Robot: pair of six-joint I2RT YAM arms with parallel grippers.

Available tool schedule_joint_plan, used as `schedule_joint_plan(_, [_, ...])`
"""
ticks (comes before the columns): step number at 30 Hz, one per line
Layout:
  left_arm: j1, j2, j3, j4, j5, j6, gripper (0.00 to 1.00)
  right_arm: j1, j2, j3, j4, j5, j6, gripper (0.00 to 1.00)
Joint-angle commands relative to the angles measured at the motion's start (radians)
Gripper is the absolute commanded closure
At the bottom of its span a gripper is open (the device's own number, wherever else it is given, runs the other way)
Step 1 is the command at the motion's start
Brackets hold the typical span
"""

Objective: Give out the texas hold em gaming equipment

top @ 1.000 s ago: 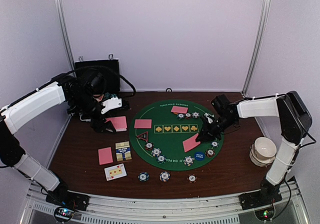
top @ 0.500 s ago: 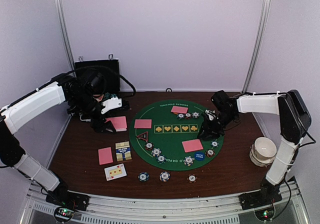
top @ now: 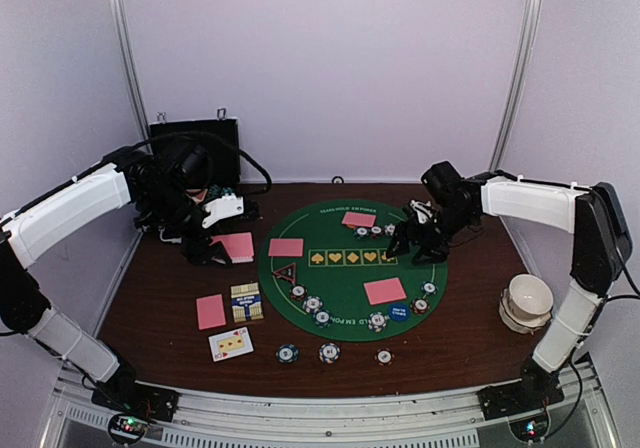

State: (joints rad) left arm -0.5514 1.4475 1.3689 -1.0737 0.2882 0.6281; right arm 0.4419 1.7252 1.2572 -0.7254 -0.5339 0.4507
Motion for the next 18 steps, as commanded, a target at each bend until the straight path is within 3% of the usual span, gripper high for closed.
schedule_joint_plan(1, [0.002,-0.018,0.031,0.007,0.013,0.010,1.00,0.056,-0.071,0.057,0.054,0.003,0.064,0.16])
schedule_joint_plan(6, [0.002,-0.019,0.032,0.007,0.012,0.008,1.00,0.135,-0.084,0.080,0.210,-0.056,0.207,0.01])
schedule_joint_plan(18, [0.002,-0.015,0.036,0.007,0.013,0.004,1.00,0.354,0.032,0.091,0.754,-0.181,0.577,0.01])
